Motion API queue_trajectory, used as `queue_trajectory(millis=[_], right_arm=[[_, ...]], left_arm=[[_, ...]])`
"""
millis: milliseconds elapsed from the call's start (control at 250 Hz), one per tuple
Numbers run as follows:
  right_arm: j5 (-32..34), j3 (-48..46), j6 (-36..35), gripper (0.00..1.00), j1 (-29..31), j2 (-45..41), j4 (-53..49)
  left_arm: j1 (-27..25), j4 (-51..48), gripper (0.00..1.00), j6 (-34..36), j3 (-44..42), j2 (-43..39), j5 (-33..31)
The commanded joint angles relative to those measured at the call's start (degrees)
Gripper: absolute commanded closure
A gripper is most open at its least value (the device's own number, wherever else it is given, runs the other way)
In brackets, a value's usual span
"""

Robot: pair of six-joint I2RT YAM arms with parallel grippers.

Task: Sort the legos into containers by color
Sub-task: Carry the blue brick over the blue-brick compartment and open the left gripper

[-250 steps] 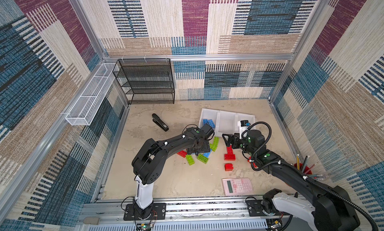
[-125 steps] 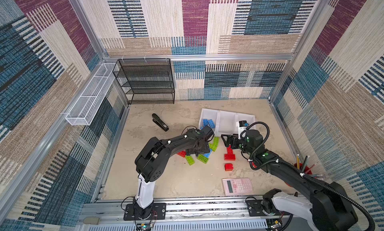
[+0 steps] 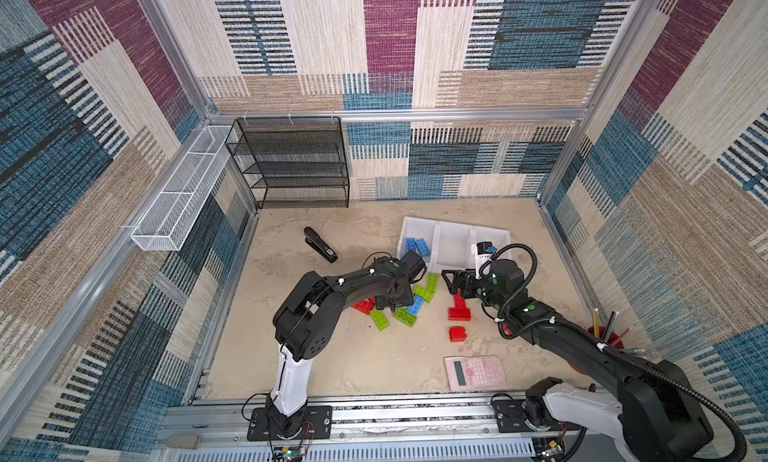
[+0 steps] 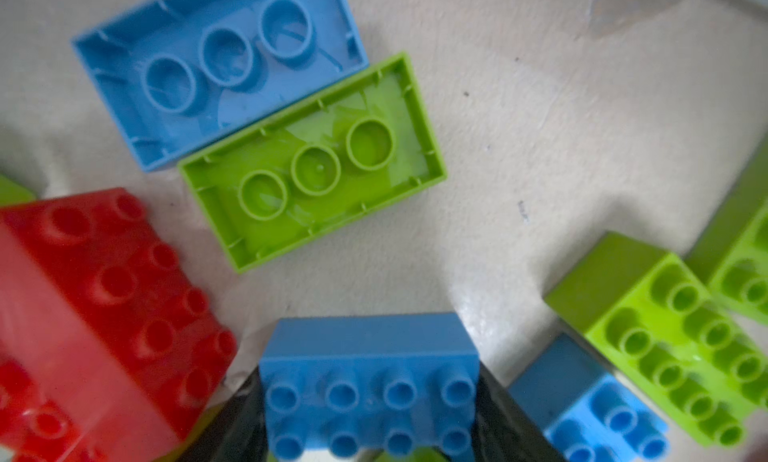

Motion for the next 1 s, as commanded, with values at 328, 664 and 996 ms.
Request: queue_trajectory(millis=[328,664,996], right_arm=[[0.85,0.11,0.1,0.1,-0.04,-1.58,1.12],[0.49,-0.03,0.45,0.1,-0.01,-2.26,1.08],[0.26,-0.52,0.59,0.1,-0.01,-1.6,1.85]], left_arm=[[0.91,-3.9,0.38,7.59,3.98,-3.98,0.54],[2.96,-9.6,0.38,16.77,14.72,-2.75,3.31],[6.1,-11.38,0.39,23.23,28.9,3.43,8.89]])
